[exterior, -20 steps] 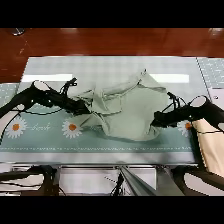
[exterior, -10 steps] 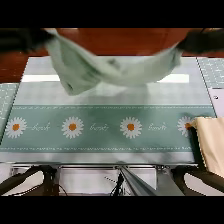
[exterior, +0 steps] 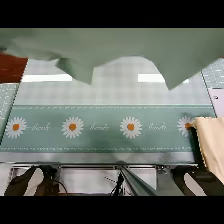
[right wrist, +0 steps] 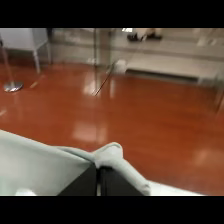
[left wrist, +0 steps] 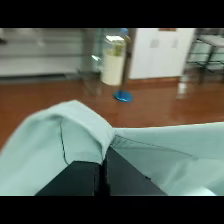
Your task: Fold the shirts.
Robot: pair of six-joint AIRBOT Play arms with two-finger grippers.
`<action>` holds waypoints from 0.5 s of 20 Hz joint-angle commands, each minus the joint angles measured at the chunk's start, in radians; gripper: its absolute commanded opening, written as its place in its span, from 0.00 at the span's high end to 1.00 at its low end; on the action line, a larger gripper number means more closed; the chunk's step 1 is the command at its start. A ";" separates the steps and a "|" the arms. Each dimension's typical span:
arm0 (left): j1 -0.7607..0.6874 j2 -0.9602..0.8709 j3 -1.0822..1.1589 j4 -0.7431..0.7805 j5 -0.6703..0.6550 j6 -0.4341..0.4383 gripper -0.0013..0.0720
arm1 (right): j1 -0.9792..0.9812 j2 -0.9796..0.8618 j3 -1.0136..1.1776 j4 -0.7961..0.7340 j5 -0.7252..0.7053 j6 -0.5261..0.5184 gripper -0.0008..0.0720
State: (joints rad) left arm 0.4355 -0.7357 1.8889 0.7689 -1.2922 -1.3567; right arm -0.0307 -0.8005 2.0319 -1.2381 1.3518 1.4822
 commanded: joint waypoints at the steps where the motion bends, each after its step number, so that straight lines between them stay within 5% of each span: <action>1: -0.054 0.162 0.024 0.232 -0.029 -0.046 0.95 | 0.001 0.135 -0.010 -0.071 0.049 0.007 0.96; 10: -0.145 0.190 -0.201 0.233 -0.081 -0.097 0.95 | 0.000 0.157 -0.225 0.000 0.276 0.011 0.96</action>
State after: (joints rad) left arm 0.2993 -0.5484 1.8042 1.0058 -1.3651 -1.4406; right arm -0.0307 -0.6510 1.9194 -1.2785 1.5597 1.4933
